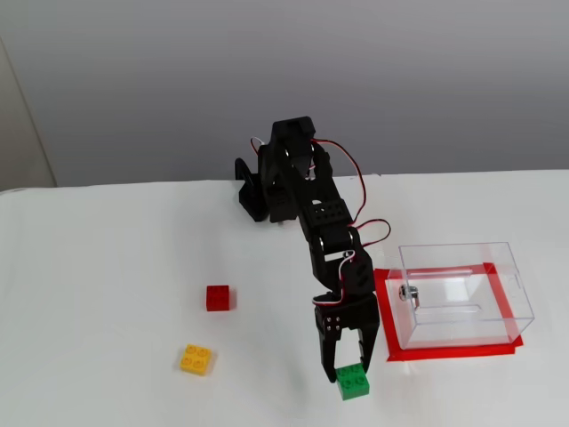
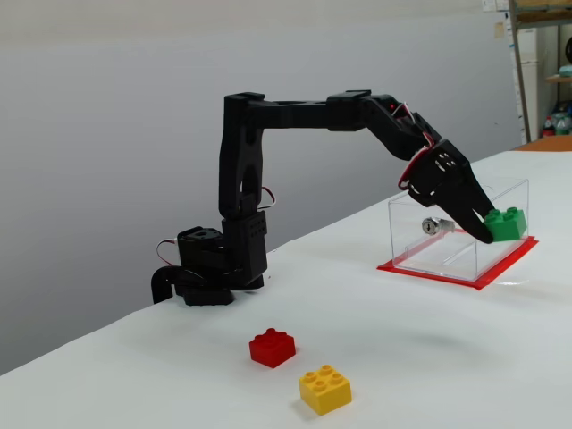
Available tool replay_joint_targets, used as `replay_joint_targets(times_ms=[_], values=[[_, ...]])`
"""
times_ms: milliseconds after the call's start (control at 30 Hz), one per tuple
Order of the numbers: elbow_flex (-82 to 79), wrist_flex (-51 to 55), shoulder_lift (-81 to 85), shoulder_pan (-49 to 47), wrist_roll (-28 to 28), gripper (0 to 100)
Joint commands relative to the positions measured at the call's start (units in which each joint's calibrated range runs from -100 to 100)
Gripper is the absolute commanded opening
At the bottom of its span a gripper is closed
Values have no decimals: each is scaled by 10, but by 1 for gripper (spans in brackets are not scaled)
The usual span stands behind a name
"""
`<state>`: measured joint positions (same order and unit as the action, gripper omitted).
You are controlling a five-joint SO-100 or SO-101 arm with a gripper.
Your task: Pick the green lego brick and place it into the transparent box
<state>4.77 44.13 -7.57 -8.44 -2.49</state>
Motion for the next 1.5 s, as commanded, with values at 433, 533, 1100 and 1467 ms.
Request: replay_joint_targets(times_ms=[433,533,1100,1467], values=[[-250,6,355,-51,2,12],[-263,6,385,-80,2,12],[-254,4,395,-321,2,12],[-222,1,327,-434,-1,12]])
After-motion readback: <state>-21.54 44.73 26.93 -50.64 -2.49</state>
